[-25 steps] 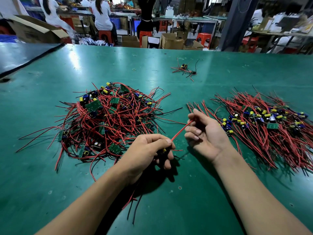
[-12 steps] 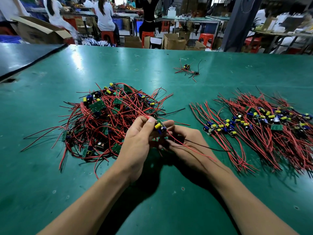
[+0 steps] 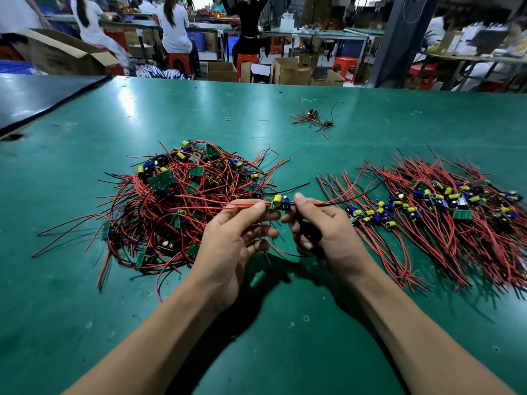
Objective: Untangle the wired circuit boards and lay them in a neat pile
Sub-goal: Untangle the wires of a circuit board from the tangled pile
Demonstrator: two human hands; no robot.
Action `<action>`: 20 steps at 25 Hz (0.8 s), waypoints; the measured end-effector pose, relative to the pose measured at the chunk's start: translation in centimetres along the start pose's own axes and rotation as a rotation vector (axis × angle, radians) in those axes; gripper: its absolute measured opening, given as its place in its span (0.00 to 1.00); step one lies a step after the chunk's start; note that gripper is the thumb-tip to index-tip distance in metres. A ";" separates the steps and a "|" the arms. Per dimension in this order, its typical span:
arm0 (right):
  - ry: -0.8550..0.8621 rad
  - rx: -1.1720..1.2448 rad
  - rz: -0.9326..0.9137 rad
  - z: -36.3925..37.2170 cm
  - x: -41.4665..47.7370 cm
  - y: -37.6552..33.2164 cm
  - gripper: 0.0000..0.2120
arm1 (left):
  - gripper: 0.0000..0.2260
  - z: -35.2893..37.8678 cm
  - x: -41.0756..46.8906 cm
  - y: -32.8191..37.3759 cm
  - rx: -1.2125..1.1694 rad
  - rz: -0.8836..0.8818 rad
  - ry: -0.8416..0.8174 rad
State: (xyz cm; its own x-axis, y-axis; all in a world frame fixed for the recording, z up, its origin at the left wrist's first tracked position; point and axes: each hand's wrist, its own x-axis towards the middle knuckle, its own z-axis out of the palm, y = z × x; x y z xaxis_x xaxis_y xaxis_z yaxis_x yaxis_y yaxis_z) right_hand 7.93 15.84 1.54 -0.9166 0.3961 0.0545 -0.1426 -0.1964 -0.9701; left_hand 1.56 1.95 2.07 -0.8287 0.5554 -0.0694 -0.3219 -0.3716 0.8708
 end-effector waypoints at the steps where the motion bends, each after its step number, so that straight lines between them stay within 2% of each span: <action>1: -0.007 0.047 0.029 -0.1 0.0 -0.2 0.16 | 0.05 0.0 -0.1 0.0 -0.036 -0.026 -0.037; 5: -0.121 0.226 0.176 -0.8 -0.4 -0.7 0.10 | 0.10 0.1 -0.1 0.0 -0.166 -0.204 -0.124; 8: -0.245 0.186 0.253 -0.9 -0.8 -0.5 0.09 | 0.12 0.0 0.1 0.2 -0.118 -0.345 -0.187; 10: -0.248 0.125 0.272 -1.0 -0.7 -0.3 0.07 | 0.14 0.0 0.2 0.1 -0.019 -0.342 -0.221; 14: -0.153 -0.051 0.204 -1.4 -0.1 -0.2 0.10 | 0.06 -0.1 0.2 -0.4 -0.054 -0.286 -0.191; 20: -0.122 -0.073 0.155 -1.7 0.0 -0.3 0.12 | 0.07 -0.6 0.4 -1.1 0.009 -0.242 -0.230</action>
State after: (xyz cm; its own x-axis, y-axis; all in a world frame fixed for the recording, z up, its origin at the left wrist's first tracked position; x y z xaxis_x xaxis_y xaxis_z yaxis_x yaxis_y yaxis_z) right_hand 8.62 17.39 1.40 -0.9644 0.2543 -0.0728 0.0270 -0.1793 -0.9834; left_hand 1.33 2.11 0.80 -0.6031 0.7805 -0.1644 -0.4920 -0.2018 0.8469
